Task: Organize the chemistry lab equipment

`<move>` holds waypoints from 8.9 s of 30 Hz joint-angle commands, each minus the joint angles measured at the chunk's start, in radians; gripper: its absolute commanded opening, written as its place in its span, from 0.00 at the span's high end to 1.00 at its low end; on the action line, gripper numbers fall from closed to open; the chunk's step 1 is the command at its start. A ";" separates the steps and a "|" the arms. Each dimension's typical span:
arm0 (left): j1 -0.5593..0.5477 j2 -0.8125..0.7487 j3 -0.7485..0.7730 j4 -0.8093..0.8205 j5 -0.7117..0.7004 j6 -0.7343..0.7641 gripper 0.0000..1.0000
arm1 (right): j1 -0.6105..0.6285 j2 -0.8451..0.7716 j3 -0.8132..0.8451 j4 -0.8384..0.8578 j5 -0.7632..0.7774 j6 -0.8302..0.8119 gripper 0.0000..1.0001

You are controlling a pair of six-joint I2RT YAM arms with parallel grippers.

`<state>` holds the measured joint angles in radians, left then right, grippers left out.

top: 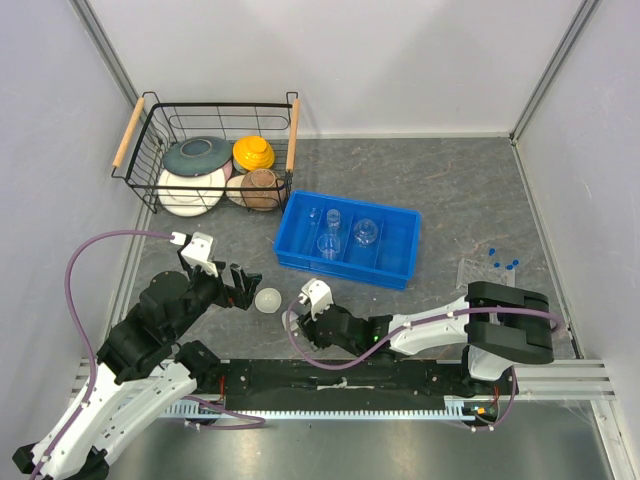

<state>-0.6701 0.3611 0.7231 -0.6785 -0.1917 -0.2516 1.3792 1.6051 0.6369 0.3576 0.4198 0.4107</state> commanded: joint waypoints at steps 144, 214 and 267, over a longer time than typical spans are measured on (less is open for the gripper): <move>-0.008 -0.024 -0.004 0.030 0.008 0.031 0.00 | -1.115 0.180 0.606 -0.924 -0.417 0.203 0.97; -0.016 -0.022 -0.004 0.022 -0.026 0.018 0.00 | -0.332 0.268 0.434 -0.164 -0.547 0.425 0.57; -0.019 -0.037 -0.005 0.023 -0.023 0.018 0.00 | -0.440 -0.338 0.523 -1.072 -0.032 0.139 1.00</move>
<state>-0.6830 0.3271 0.7185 -0.6785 -0.2081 -0.2516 1.0470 1.3460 1.1576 -0.5007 0.2527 0.6086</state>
